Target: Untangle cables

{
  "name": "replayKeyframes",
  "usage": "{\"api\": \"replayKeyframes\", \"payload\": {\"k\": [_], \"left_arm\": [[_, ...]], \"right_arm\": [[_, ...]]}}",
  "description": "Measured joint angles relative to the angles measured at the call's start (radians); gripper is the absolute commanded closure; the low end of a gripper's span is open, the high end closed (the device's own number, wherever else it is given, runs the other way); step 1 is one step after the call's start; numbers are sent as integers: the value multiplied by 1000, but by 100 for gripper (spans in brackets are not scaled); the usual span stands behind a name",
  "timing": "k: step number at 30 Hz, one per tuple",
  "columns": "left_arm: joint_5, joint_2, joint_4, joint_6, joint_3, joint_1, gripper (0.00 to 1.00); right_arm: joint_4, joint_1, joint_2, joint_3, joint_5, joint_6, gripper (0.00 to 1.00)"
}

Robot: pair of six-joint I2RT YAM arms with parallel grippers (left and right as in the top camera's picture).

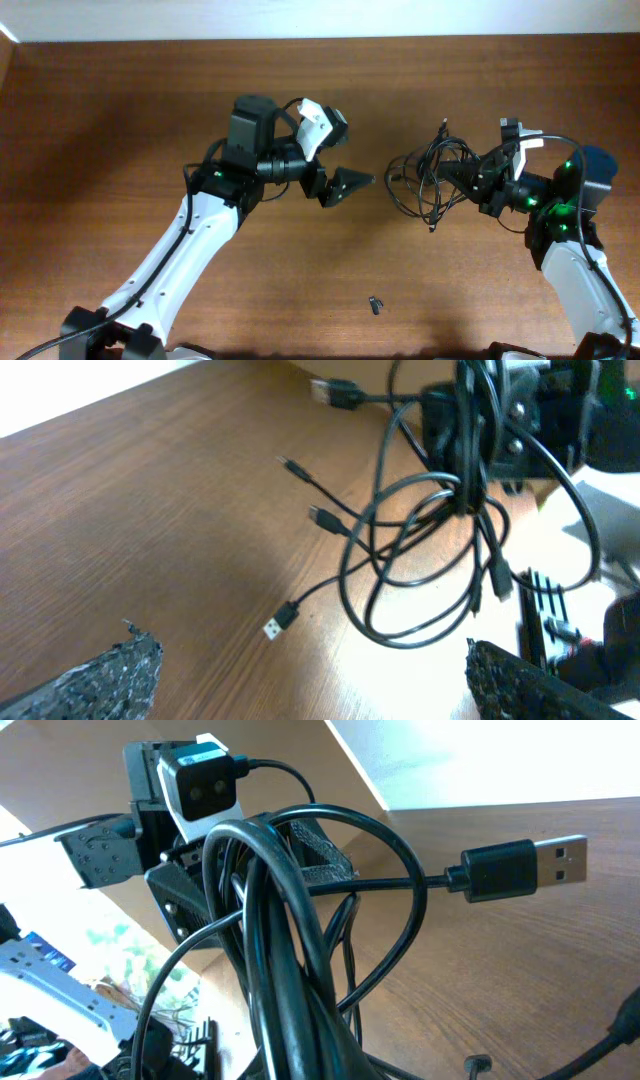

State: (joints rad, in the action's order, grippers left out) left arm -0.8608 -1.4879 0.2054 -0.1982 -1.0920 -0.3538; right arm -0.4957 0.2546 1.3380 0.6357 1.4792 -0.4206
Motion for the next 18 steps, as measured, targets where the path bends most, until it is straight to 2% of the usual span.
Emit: {"api": "replayKeyframes", "payload": {"k": [5,9,17,18], "left_arm": [[-61,0,16,-201,0,-68,1],[-61,0,16,-308,0,-124,1],[100,0,14,-337,0,-172,1],[116,0,14,-338,0,-172,9]], "right_arm": [[0,0,0,0,22,-3,96],[0,0,0,0,40,-3,96],[-63,-92,0,0,49,-6,96],[-63,-93,0,0,50,-6,96]]}}
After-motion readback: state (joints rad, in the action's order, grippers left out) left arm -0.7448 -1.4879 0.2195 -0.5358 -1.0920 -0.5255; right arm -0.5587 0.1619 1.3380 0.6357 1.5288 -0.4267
